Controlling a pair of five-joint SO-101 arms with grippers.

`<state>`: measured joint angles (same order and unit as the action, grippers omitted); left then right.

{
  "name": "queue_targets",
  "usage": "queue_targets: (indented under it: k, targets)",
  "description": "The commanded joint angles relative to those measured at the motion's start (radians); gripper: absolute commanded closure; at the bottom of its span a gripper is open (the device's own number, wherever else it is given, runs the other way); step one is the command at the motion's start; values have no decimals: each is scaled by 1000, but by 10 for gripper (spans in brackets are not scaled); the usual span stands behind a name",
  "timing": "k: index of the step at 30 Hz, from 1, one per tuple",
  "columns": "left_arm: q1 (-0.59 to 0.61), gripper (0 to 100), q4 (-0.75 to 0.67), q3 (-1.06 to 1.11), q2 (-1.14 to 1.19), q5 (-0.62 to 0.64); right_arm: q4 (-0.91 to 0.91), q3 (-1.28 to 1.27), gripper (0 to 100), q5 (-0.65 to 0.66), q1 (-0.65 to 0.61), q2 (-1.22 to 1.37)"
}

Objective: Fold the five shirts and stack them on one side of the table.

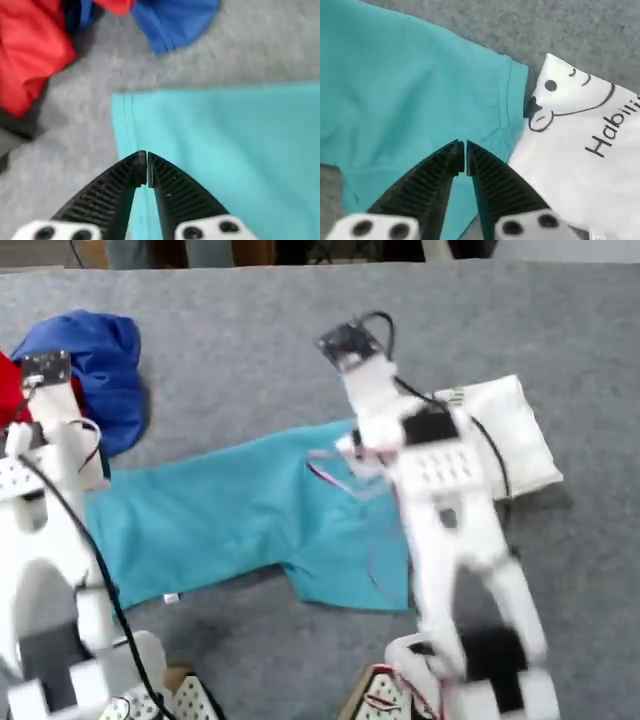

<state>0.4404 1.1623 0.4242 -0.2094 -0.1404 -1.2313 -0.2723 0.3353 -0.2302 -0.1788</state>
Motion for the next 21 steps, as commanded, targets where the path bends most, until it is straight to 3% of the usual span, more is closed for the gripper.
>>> queue_targets:
  k: [1,12,21]
  targets:
    - [-5,971,-112,-31,121,14,26,220,984,-37,-12,232]
    - [107,971,-215,-48,333,18,17,690,984,-41,92,812]
    - [125,971,-192,-85,322,12,-212,934,984,-32,86,888]
